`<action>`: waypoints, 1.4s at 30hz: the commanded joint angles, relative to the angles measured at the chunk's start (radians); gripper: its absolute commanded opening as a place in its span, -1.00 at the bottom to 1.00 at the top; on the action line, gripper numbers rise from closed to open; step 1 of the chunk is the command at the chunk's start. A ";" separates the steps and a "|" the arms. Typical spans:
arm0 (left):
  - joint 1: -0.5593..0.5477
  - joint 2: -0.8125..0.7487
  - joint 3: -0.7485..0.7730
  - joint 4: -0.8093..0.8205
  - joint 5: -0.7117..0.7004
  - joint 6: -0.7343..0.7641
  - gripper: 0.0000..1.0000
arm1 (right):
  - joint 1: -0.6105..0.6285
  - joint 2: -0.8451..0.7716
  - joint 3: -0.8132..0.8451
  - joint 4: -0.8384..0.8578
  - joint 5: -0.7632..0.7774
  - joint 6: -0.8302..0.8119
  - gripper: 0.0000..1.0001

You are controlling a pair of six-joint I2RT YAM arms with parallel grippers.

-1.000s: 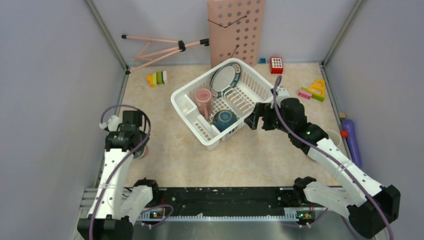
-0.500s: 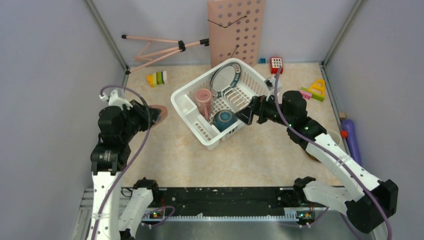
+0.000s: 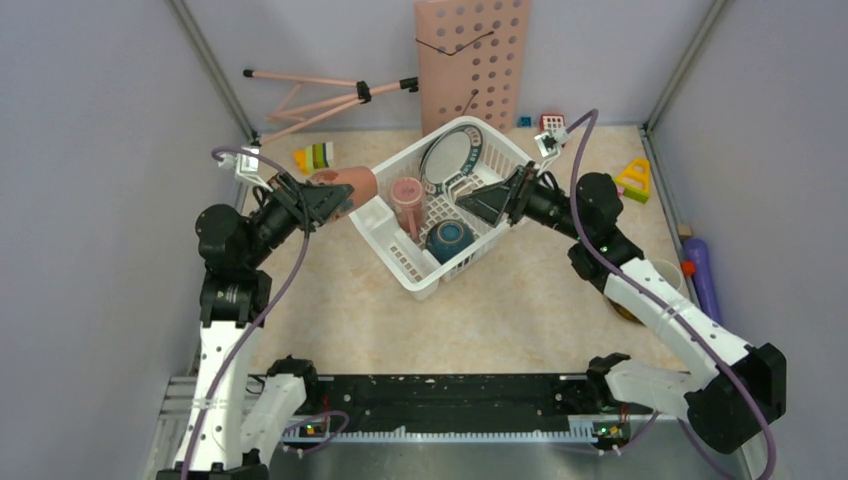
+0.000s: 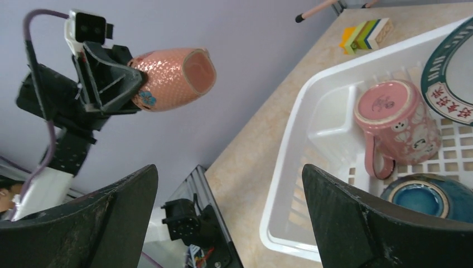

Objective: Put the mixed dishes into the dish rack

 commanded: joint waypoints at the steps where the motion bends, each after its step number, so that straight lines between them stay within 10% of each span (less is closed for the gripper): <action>1: -0.006 -0.011 -0.072 0.457 0.080 -0.156 -1.00 | 0.005 0.047 0.068 0.194 -0.038 0.183 0.97; 14: -0.121 0.185 -0.101 0.798 0.145 -0.451 -1.00 | 0.074 0.277 0.178 0.429 -0.095 0.374 0.97; 23: -0.308 0.160 -0.037 0.520 -0.004 -0.006 -1.00 | 0.088 0.321 0.315 0.046 -0.025 0.623 0.98; 32: -0.340 0.168 -0.053 0.574 -0.022 0.119 -1.00 | 0.097 0.342 0.341 -0.154 -0.039 0.635 0.98; 42: -0.351 0.195 -0.050 0.590 -0.011 0.133 -1.00 | 0.105 0.359 0.238 0.122 -0.112 0.763 0.98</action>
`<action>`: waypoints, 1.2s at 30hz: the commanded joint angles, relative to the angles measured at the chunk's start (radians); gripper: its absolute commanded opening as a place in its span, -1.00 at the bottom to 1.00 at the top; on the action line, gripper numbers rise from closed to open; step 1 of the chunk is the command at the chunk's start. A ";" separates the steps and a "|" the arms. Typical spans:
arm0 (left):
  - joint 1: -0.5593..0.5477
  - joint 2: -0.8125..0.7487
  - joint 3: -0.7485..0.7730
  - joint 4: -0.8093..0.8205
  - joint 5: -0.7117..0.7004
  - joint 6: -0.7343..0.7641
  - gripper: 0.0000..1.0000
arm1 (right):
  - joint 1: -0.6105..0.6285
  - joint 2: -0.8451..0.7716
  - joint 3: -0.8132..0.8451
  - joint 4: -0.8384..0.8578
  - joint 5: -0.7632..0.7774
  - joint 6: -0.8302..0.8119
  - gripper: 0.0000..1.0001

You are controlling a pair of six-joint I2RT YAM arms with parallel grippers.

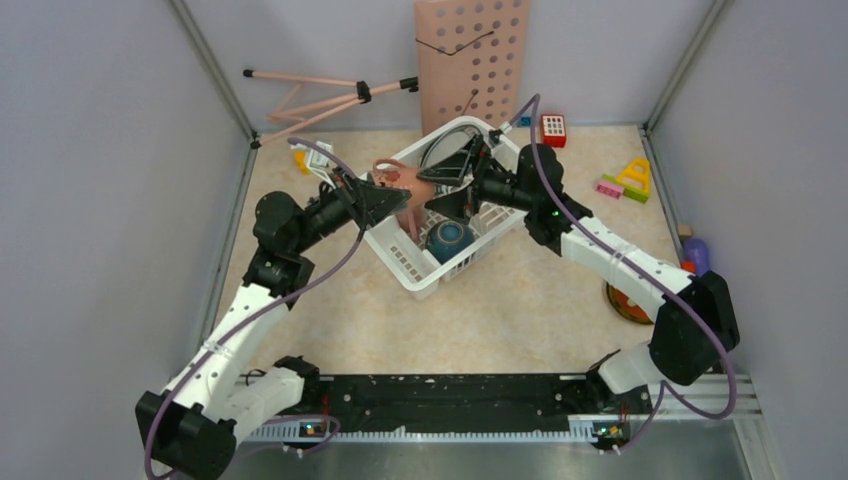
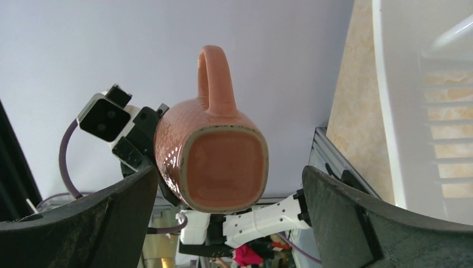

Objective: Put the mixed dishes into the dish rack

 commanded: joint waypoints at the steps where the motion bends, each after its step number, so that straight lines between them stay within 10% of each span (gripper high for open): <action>1: -0.012 0.005 0.052 0.160 0.009 0.003 -1.00 | 0.026 0.010 -0.001 0.165 -0.051 0.081 0.98; 18: -0.033 0.062 0.031 0.304 0.095 -0.073 -1.00 | 0.038 0.058 0.015 0.234 -0.070 0.148 0.86; 23: -0.033 0.067 0.022 0.278 0.084 -0.043 -1.00 | 0.038 0.055 0.016 0.255 -0.065 0.145 -0.03; 28: -0.033 0.060 0.027 0.213 0.053 0.021 -0.07 | 0.022 0.042 0.020 0.232 -0.026 0.072 -0.80; 36: -0.034 -0.020 0.029 -0.059 -0.160 0.185 0.76 | -0.032 0.009 0.023 0.077 0.090 -0.136 -1.00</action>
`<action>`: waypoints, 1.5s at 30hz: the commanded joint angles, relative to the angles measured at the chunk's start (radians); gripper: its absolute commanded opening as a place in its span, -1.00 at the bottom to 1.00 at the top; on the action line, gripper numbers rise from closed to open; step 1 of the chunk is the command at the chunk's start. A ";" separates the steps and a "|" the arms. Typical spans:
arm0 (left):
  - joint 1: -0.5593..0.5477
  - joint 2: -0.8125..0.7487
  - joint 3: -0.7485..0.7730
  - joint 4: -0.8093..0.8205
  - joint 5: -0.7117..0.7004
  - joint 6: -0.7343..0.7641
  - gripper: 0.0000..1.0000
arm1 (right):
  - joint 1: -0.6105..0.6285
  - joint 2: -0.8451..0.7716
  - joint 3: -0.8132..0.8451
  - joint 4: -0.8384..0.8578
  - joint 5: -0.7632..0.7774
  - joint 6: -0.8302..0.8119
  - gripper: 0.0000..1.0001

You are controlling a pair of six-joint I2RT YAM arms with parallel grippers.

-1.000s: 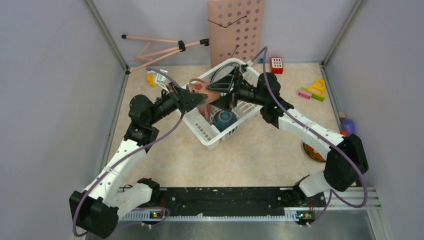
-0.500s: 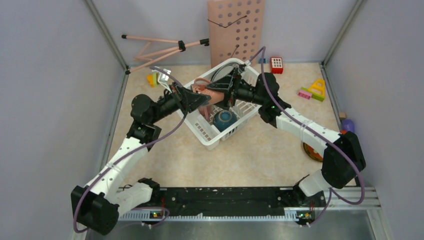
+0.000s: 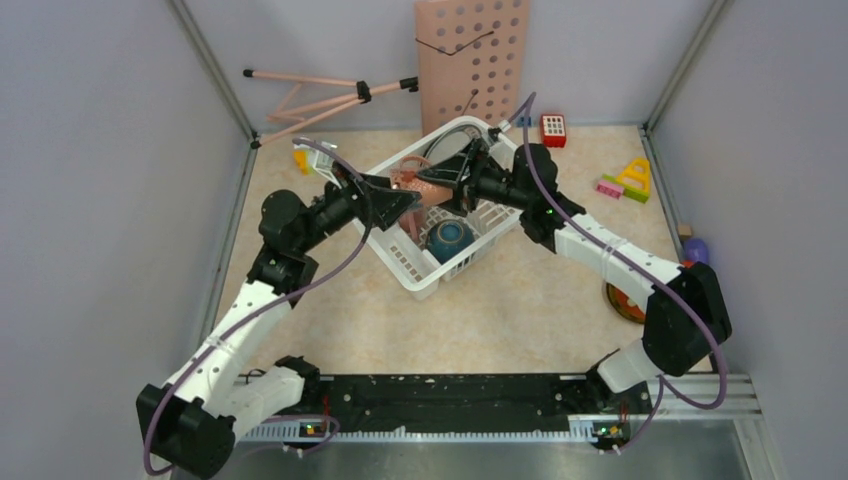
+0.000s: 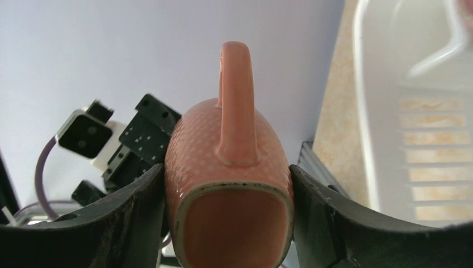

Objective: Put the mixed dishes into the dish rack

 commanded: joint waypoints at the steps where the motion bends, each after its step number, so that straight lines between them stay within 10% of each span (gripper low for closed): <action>1: -0.005 -0.084 0.031 -0.178 -0.208 0.148 0.78 | -0.035 -0.054 0.030 -0.066 0.128 -0.200 -1.00; 10: 0.033 -0.150 0.039 -0.593 -0.839 0.144 0.96 | 0.056 -0.030 0.180 -0.466 0.585 -0.662 -1.00; 24: 0.119 -0.190 -0.010 -0.680 -0.890 0.084 0.96 | 0.258 0.168 0.422 -0.650 0.698 -1.148 -1.00; 30: 0.120 -0.181 0.029 -0.785 -0.989 0.023 0.97 | 0.295 0.253 0.484 -0.703 0.706 -1.198 -1.00; 35: 0.120 -0.180 0.052 -0.818 -0.964 0.077 0.55 | 0.310 0.315 0.489 -0.698 0.683 -1.207 -1.00; 45: 0.120 -0.232 0.023 -0.799 -0.994 0.057 0.59 | 0.345 0.410 0.514 -0.728 0.725 -1.232 -1.00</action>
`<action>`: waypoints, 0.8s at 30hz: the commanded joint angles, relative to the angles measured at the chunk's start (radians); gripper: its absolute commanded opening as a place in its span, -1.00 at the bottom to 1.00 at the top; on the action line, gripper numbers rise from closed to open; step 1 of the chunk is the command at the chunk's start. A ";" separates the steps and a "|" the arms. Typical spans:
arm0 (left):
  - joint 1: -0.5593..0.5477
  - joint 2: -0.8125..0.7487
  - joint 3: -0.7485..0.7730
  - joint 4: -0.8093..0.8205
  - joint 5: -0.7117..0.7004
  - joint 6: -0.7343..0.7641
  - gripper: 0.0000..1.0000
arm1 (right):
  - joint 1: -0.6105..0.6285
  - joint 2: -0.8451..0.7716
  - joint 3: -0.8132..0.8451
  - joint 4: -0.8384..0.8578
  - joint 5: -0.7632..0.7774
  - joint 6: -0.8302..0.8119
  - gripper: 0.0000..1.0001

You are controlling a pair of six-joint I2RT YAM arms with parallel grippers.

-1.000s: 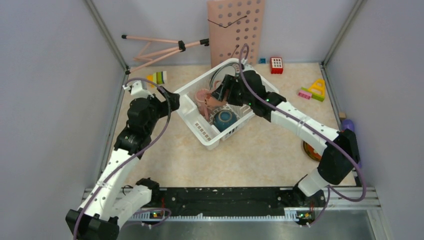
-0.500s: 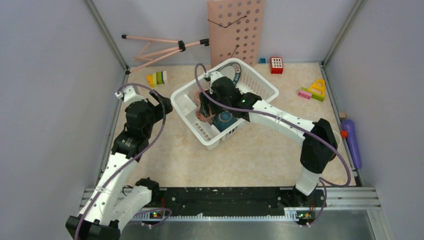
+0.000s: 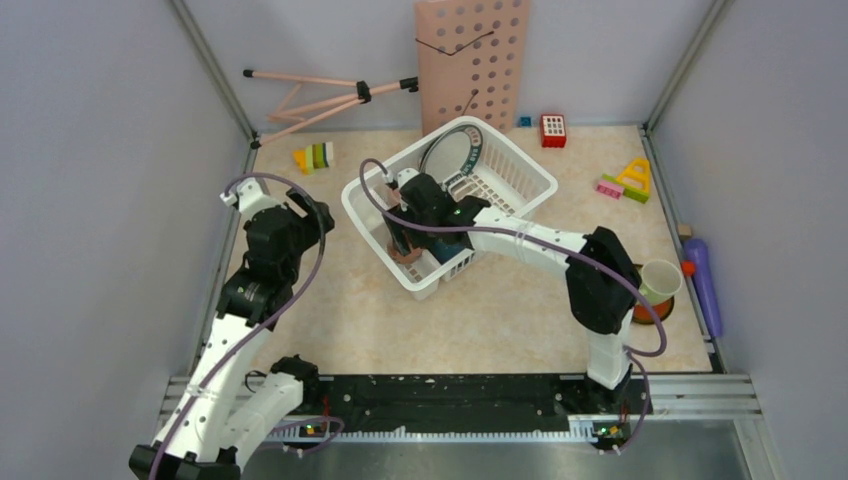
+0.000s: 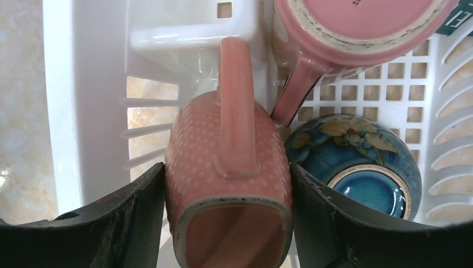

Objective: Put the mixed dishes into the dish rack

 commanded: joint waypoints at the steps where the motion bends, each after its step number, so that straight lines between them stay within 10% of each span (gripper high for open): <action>1: 0.004 -0.011 0.019 0.020 0.006 0.029 0.56 | 0.035 0.005 0.081 0.049 0.047 -0.024 -1.00; 15: 0.004 -0.067 -0.085 0.169 0.094 0.072 0.18 | 0.097 0.087 0.288 -0.192 0.331 0.192 -0.86; 24: 0.004 -0.024 -0.049 0.123 0.150 0.101 0.63 | 0.104 0.125 0.309 -0.194 0.203 0.171 -0.57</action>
